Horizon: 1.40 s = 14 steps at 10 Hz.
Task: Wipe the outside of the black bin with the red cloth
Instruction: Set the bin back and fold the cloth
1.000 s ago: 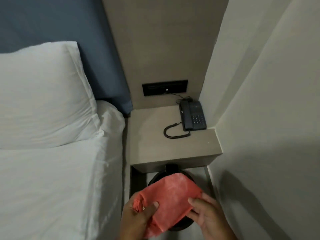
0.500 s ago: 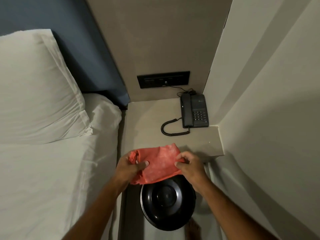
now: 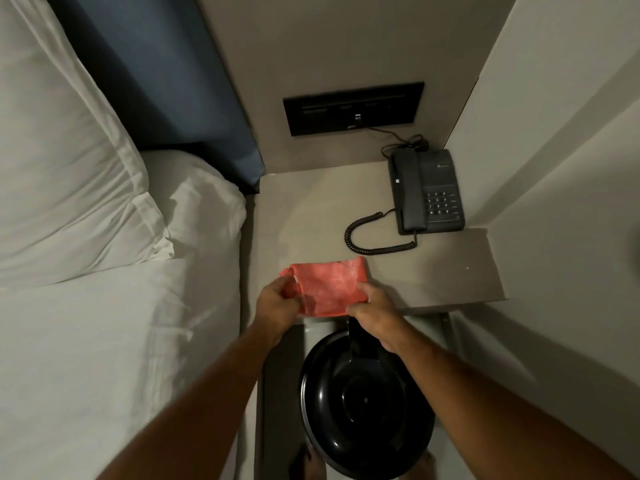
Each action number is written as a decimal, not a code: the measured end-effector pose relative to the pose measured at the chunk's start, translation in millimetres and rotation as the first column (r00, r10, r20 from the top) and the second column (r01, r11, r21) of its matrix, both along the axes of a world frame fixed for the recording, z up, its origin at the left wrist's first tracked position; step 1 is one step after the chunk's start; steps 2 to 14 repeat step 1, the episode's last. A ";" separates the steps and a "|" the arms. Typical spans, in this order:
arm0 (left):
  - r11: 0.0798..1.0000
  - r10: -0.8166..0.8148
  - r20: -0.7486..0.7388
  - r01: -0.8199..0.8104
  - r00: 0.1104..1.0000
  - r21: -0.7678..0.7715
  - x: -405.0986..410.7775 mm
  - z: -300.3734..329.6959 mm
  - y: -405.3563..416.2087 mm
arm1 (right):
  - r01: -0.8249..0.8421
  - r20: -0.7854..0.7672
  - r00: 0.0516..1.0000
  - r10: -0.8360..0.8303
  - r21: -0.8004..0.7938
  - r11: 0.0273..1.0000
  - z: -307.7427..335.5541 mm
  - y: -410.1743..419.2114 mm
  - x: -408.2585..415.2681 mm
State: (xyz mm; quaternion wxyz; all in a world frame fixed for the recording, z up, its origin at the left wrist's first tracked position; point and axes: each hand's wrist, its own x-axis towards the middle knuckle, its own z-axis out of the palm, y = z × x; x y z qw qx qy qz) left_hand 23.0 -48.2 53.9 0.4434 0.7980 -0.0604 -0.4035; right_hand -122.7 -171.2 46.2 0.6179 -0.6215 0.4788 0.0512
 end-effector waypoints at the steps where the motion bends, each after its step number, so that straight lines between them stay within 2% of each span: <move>1: 0.940 -0.316 0.113 0.295 0.942 0.169 7.9 12.1 2.0 | -0.085 -0.130 0.990 0.063 -0.171 0.982 5.3 -0.1 5.9; 14: 0.940 -0.316 0.113 0.295 0.942 0.169 7.9 12.1 2.0 | -0.085 -0.130 0.990 0.063 -0.171 0.982 5.3 -0.1 5.9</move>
